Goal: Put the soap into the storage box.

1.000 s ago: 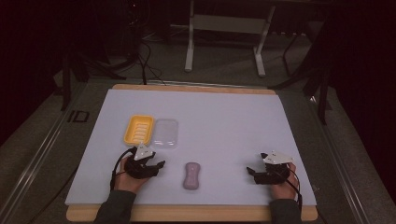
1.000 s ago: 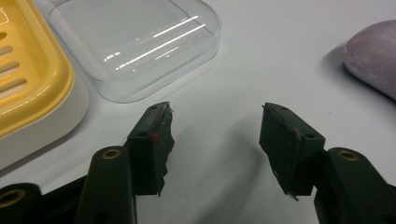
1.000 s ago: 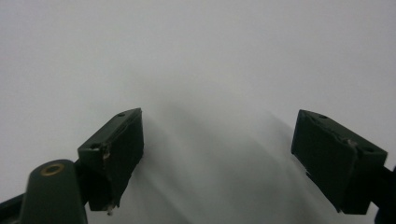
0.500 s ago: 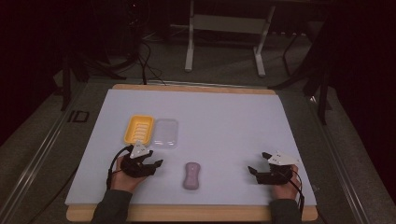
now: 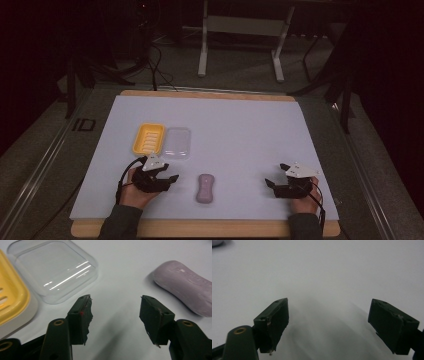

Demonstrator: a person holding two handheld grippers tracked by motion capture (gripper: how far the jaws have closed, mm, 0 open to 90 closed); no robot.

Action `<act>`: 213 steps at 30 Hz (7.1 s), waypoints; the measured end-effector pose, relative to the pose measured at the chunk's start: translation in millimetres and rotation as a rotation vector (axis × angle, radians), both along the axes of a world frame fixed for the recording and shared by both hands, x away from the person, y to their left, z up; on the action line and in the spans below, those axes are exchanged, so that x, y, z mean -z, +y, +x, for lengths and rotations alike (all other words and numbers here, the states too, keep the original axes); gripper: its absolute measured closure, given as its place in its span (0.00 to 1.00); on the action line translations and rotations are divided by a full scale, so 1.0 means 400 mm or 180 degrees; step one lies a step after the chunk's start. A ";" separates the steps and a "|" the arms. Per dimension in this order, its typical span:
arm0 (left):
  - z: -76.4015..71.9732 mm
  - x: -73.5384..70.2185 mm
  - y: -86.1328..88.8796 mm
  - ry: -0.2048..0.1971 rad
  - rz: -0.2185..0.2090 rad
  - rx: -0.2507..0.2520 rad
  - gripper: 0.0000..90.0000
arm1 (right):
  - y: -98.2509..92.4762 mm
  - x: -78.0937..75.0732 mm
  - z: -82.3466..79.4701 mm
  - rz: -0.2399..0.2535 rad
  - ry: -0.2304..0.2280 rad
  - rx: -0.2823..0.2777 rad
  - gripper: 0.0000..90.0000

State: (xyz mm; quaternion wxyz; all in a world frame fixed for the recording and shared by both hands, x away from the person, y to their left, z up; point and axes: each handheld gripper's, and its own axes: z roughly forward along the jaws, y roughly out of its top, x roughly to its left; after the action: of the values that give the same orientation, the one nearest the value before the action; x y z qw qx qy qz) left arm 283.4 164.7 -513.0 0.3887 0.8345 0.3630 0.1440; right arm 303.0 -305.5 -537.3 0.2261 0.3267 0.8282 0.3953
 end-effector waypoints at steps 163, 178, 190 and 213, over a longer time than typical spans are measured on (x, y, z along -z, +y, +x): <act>0.046 -0.010 -0.273 0.0634 0.1097 0.0562 0.54 | 0.010 0.002 -0.004 -0.0148 -0.0054 0.0063 0.21; 0.089 -0.025 -0.281 0.0921 0.1371 0.0823 0.53 | 0.012 0.002 -0.004 -0.0167 -0.0058 0.0049 0.21; 0.114 -0.032 -0.304 0.1063 0.1745 0.0987 0.48 | 0.013 0.003 -0.003 -0.0177 -0.0055 0.0048 0.21; 0.138 -0.034 -0.338 0.1264 0.1964 0.1093 0.48 | 0.013 0.003 -0.003 -0.0178 -0.0051 0.0044 0.21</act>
State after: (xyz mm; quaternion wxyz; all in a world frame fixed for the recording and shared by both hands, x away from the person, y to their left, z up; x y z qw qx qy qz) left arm 338.5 29.6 -499.4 0.0607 0.9721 0.2261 0.0152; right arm 301.6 -300.3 -538.3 0.2445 0.3228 0.8348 0.3731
